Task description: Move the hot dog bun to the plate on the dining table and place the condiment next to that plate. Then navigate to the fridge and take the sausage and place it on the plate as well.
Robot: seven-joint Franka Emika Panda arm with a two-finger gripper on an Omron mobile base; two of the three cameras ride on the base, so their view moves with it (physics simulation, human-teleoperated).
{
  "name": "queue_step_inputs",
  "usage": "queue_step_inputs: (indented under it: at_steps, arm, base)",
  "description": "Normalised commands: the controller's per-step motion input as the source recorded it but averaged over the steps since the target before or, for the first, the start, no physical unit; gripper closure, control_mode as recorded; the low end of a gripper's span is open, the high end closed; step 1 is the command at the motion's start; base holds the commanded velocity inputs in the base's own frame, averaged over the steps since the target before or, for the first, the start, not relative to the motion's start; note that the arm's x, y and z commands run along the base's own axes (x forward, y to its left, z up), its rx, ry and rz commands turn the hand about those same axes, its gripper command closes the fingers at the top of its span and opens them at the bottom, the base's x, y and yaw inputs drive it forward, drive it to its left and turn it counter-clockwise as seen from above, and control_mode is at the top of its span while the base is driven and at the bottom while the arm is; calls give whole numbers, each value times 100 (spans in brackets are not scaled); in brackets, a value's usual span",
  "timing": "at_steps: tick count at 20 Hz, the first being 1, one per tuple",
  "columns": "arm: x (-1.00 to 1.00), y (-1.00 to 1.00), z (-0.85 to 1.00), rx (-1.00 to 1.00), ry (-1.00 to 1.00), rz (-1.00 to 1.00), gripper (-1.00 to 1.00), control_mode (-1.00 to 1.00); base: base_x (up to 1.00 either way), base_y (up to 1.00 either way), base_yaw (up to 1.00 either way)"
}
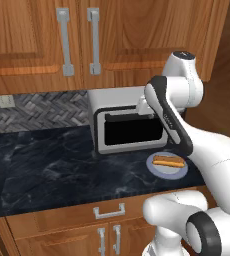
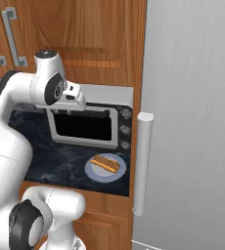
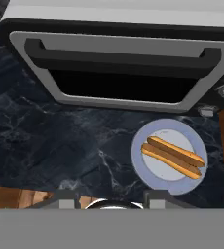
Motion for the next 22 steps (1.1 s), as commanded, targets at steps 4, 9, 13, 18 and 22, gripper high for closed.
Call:
queue_step_inputs:
  at_steps: [4,9,13,18,22]
  arm:
    - [-24,0,-5,0,-3,0,-100,-100]
    - [-30,-27,-42,0,-9,4,-100,-100]
    - [-6,-38,-54,0,-2,21,-100,-100]
    - [0,-24,-64,-10,0,25,-100,-100]
    - [0,-20,-65,-15,1,24,-100,-100]
  base:
    - [0,0,0]
    - [0,0,0]
    - [0,0,0]
    - [0,0,0]
    - [0,0,0]
